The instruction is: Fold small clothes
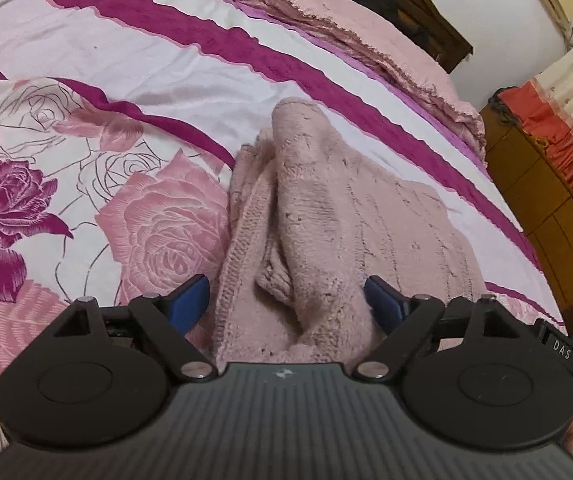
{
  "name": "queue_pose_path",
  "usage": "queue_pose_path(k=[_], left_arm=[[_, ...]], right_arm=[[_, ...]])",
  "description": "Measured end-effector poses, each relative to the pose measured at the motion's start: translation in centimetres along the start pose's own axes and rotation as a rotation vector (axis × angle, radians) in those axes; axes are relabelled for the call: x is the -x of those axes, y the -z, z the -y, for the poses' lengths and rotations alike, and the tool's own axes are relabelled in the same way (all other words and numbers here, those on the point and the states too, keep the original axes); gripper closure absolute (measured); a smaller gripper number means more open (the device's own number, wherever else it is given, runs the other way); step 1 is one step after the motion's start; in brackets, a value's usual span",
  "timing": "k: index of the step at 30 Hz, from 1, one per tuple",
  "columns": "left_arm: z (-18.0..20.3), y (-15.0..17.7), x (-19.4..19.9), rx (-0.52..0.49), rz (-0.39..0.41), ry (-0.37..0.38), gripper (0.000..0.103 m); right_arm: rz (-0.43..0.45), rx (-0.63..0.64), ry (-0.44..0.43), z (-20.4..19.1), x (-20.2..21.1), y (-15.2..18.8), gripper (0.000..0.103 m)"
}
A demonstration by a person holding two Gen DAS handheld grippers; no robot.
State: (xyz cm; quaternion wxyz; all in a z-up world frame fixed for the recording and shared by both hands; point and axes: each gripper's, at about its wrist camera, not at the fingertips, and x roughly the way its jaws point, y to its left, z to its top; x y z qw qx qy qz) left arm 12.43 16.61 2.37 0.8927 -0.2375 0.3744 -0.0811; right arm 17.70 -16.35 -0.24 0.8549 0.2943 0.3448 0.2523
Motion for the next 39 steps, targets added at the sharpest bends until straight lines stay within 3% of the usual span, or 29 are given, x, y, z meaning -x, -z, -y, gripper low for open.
queue_pose_path(k=[3, 4, 6, 8, 10, 15, 21, 28, 32, 36, 39], left_arm=[[-0.2, 0.1, -0.5, 0.002, -0.015, 0.052, 0.017], [-0.3, 0.1, -0.7, 0.010, -0.024, 0.091, 0.027], [-0.4, 0.3, -0.9, 0.039, -0.030, 0.128, 0.033], [-0.5, 0.3, -0.9, 0.053, -0.027, 0.140, 0.044], [-0.7, 0.0, -0.6, 0.088, -0.024, 0.162, 0.052], [0.8, -0.6, 1.1, 0.084, -0.012, 0.168, 0.056], [4.6, 0.0, 5.0, 0.047, 0.001, 0.239, 0.056], [8.8, 6.9, 8.7, 0.064, -0.084, 0.310, 0.056], [10.1, 11.9, 9.0, 0.015, -0.149, 0.268, 0.056], [10.4, 15.1, 8.9, -0.068, -0.195, 0.141, 0.053], [10.3, 15.2, 9.6, -0.051, -0.199, 0.117, 0.050]], right_arm=[[-0.011, 0.016, -0.034, -0.2, -0.5, 0.1, 0.022], [-0.010, 0.017, -0.038, -0.4, -0.6, 0.1, 0.024], [-0.009, -0.021, -0.048, -0.3, -0.8, -0.1, 0.044], [-0.013, -0.064, -0.071, -0.3, -0.8, -0.6, 0.051], [-0.013, -0.017, -0.059, -1.7, -0.5, -1.3, 0.053], [-0.055, -0.071, -0.097, -3.6, 0.9, -3.8, 0.056], [-0.068, -0.083, -0.097, -4.8, 6.5, -5.2, 0.056], [-0.102, -0.065, -0.024, -3.7, 15.3, -1.9, 0.056], [-0.143, -0.050, 0.084, -2.0, 17.4, 1.4, 0.055], [-0.186, 0.019, 0.228, -0.3, 16.3, 5.0, 0.046], [-0.141, 0.036, 0.234, -0.4, 16.7, 6.3, 0.042]])
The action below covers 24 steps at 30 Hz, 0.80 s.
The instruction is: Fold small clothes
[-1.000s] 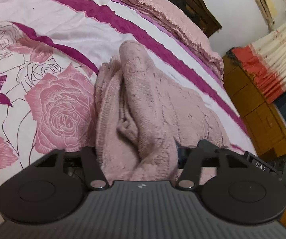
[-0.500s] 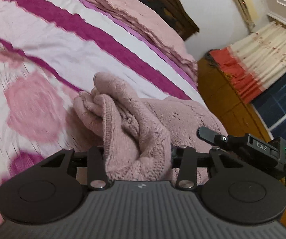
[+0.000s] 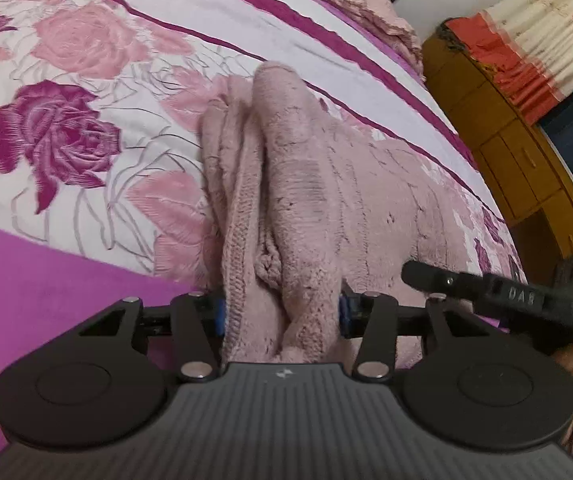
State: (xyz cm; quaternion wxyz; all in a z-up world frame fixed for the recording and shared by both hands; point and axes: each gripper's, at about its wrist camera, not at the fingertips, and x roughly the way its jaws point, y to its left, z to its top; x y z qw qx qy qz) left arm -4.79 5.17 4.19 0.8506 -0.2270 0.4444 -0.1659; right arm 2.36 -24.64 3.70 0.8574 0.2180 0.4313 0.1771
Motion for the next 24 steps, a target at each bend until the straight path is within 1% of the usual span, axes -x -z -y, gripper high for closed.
queue_pose_path(k=[2, 5, 9, 11, 12, 14, 16, 17, 18, 19, 22, 24], left_arm=[[0.5, -0.2, 1.0, -0.014, 0.009, -0.031, 0.049], [2.0, -0.7, 2.4, -0.068, 0.049, -0.086, 0.049], [4.9, -1.0, 4.3, -0.184, 0.161, -0.169, 0.049], [6.4, -1.4, 4.8, -0.233, 0.204, -0.179, 0.049], [7.2, -1.7, 4.8, -0.259, 0.215, -0.172, 0.050], [8.3, -2.0, 4.3, -0.296, 0.206, -0.146, 0.051], [9.1, -2.3, 3.3, -0.324, 0.195, -0.150, 0.051], [9.3, -2.5, 2.5, -0.338, 0.201, -0.164, 0.051], [9.4, -2.6, 1.5, -0.352, 0.204, -0.197, 0.051], [9.1, -2.6, 0.5, -0.358, 0.197, -0.230, 0.051], [8.0, -2.6, -2.4, -0.395, 0.156, -0.343, 0.052], [7.0, -2.6, -2.9, -0.415, 0.164, -0.361, 0.052]], right_arm=[[0.011, 0.020, 0.028, -0.6, 0.9, 0.1, 0.041], [0.050, 0.114, 0.075, -1.8, 2.5, -0.1, 0.041], [0.177, 0.231, 0.111, -2.5, 4.6, -0.3, 0.043], [0.236, 0.257, 0.172, -2.7, 4.6, -0.6, 0.047], [0.249, 0.273, 0.197, -3.0, 4.2, -0.8, 0.060], [0.257, 0.303, 0.203, -3.2, 3.6, -0.9, 0.069], [0.268, 0.319, 0.194, -3.6, 2.8, -1.3, 0.070], [0.272, 0.329, 0.192, -3.7, 2.4, -1.3, 0.070], [0.266, 0.334, 0.189, -3.9, 1.9, -1.4, 0.070], [0.243, 0.329, 0.175, -3.9, 1.2, -1.4, 0.070], [0.201, 0.309, 0.178, -3.9, -0.9, -0.9, 0.070], [0.205, 0.290, 0.195, -4.3, -1.7, -0.6, 0.070]])
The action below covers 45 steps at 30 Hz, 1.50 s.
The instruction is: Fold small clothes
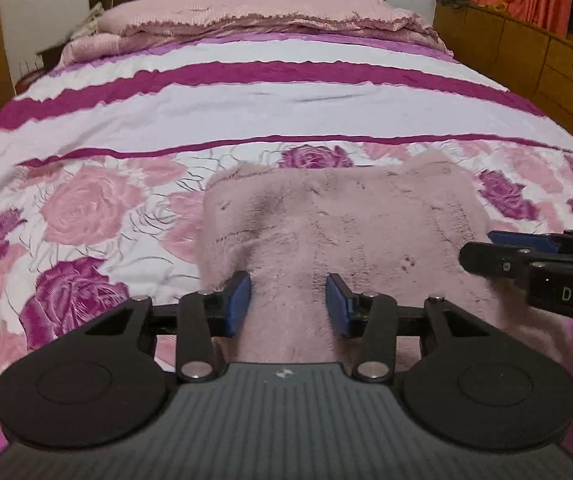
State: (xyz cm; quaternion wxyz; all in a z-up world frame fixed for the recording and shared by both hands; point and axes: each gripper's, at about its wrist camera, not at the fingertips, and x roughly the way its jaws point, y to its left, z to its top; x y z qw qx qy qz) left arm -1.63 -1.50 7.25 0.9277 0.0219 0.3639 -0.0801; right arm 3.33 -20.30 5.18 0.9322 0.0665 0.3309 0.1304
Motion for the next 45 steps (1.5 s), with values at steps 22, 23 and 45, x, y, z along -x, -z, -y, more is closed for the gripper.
queue_pose_path(k=[22, 23, 45], left_arm=[[-2.7, 1.4, 7.0, 0.194, -0.026, 0.068, 0.032], [-2.6, 1.8, 7.5, 0.201, -0.032, 0.061, 0.031], [1.5, 9.3, 6.3, 0.113, -0.178, -0.080, 0.011]], right_arm=[[0.096, -0.031, 0.052, -1.1, 7.6, 1.5, 0.046], [0.093, -0.035, 0.047, -1.1, 8.1, 1.7, 0.045], [-0.126, -0.040, 0.116, -1.0, 7.1, 10.0, 0.023]])
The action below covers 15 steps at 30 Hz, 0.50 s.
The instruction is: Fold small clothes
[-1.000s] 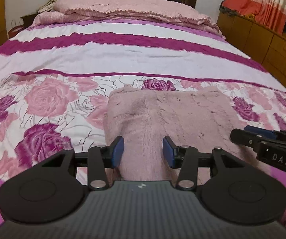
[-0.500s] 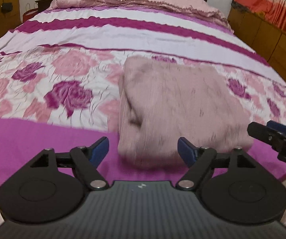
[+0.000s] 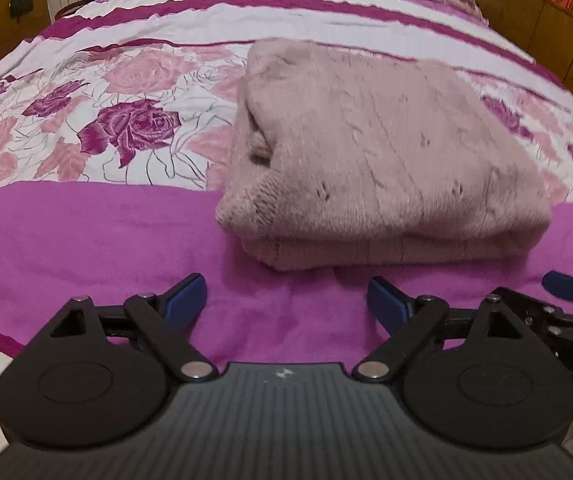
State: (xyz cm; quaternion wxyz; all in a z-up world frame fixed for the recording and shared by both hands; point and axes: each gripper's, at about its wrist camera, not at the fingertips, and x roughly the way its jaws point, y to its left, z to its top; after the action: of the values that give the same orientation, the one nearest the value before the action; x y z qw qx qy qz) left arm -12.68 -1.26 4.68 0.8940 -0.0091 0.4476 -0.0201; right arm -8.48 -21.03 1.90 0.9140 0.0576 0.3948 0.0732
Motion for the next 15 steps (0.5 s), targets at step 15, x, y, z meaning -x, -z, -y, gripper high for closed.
queue_pose_path(k=[15], left_arm=[[1.3, 0.7, -1.6, -0.080, -0.010, -0.046, 0.003]], right_arm=[[-0.024, 0.024, 0.016, -0.1, -1.0, 0.5, 0.021]])
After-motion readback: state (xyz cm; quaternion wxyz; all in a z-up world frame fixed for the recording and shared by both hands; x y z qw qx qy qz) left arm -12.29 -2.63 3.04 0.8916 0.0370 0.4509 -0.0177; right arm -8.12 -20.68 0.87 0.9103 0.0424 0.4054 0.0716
